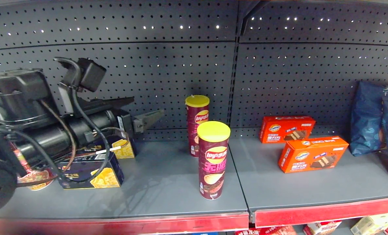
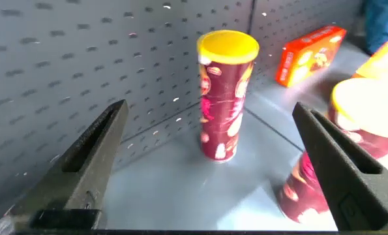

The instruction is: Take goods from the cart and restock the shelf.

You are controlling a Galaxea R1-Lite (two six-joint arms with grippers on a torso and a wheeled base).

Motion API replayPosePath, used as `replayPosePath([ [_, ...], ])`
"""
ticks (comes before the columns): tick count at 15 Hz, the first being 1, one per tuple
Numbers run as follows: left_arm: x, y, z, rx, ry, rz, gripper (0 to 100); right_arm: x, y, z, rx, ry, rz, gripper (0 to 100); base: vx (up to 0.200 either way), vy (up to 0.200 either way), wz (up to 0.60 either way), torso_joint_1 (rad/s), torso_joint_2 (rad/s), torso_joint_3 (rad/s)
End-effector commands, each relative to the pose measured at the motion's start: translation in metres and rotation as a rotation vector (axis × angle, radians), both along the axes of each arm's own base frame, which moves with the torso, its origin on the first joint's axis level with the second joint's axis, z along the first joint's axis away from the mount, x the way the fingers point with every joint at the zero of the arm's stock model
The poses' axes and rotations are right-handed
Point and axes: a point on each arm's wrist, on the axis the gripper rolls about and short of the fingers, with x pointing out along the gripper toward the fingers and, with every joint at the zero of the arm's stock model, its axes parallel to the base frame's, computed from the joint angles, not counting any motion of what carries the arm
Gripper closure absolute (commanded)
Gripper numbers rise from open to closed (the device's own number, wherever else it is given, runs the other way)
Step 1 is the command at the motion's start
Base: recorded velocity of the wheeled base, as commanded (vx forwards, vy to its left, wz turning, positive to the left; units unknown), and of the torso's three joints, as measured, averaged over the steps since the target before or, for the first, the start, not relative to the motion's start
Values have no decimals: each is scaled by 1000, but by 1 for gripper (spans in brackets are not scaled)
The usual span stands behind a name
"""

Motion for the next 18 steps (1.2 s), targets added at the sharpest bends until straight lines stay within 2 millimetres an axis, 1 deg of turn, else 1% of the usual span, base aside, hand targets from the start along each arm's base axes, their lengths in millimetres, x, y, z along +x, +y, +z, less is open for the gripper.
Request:
replayPosePath([
  [1, -72, 17, 37, -20, -72, 118, 0, 0, 0, 0, 0, 1, 5, 0, 0, 0, 0, 0, 0, 0],
  [2, -102, 30, 49, -25, -84, 155, 0, 0, 1, 0, -7, 0, 25, 0, 0, 0, 0, 0, 0, 0],
  [3, -116, 36, 52, -29, -92, 167, 0, 0, 1, 0, -8, 2, 45, 0, 0, 0, 0, 0, 0, 0],
  [4, -138, 45, 52, -26, -90, 210, 0, 0, 2, 0, -10, 2, 82, 0, 0, 0, 0, 0, 0, 0],
  [5, -158, 53, 47, -20, -82, 250, 0, 0, 2, 0, -19, 5, 110, 0, 0, 0, 0, 0, 0, 0],
  [6, -170, 58, 43, -19, -84, 275, 0, 0, 3, 0, -20, 12, 122, 0, 0, 0, 0, 0, 0, 0],
  [7, -191, 68, 33, -6, -92, 345, 0, 0, 3, 0, -23, 20, 131, 0, 0, 0, 0, 0, 0, 0],
  [8, -191, 68, 33, -6, -92, 345, 0, 0, 3, 0, -23, 20, 131, 0, 0, 0, 0, 0, 0, 0],
  [9, -218, 82, 16, 3, -116, 482, 0, -1, 4, 0, -89, 20, 178, 0, 0, 0, 0, 0, 0, 0],
  [10, -230, 87, 12, 5, -130, 527, 0, 0, 4, 2, -96, 27, 158, 0, 0, 0, 0, 0, 0, 0],
  [11, -235, 89, 12, 4, -134, 537, 0, 1, 5, 9, -90, 29, 151, 0, 0, 0, 0, 0, 0, 0],
  [12, -245, 93, 4, 18, -112, 553, 0, 17, 5, 55, -9, 59, 163, 0, 0, 0, 0, 0, 0, 0],
  [13, -247, 94, -1, 30, -96, 551, 0, 31, 6, 80, 5, 53, 200, 0, 0, 0, 0, 0, 0, 0],
  [14, -247, 94, -3, 32, -93, 549, 0, 44, 8, 94, -4, 56, 254, 0, 0, 0, 0, 0, 0, 0],
  [15, -246, 94, -4, 27, -87, 546, 0, 59, 12, 101, -21, 75, 311, 0, 0, 0, 0, 0, 0, 0],
  [17, -243, 92, -16, 38, -54, 539, 0, 86, 23, 114, -42, 109, 402, 0, 0, 0, 0, 0, 0, 0],
  [18, -242, 92, -22, 44, -41, 528, 0, 104, 32, 121, -53, 139, 408, 0, 0, 0, 0, 0, 0, 0],
])
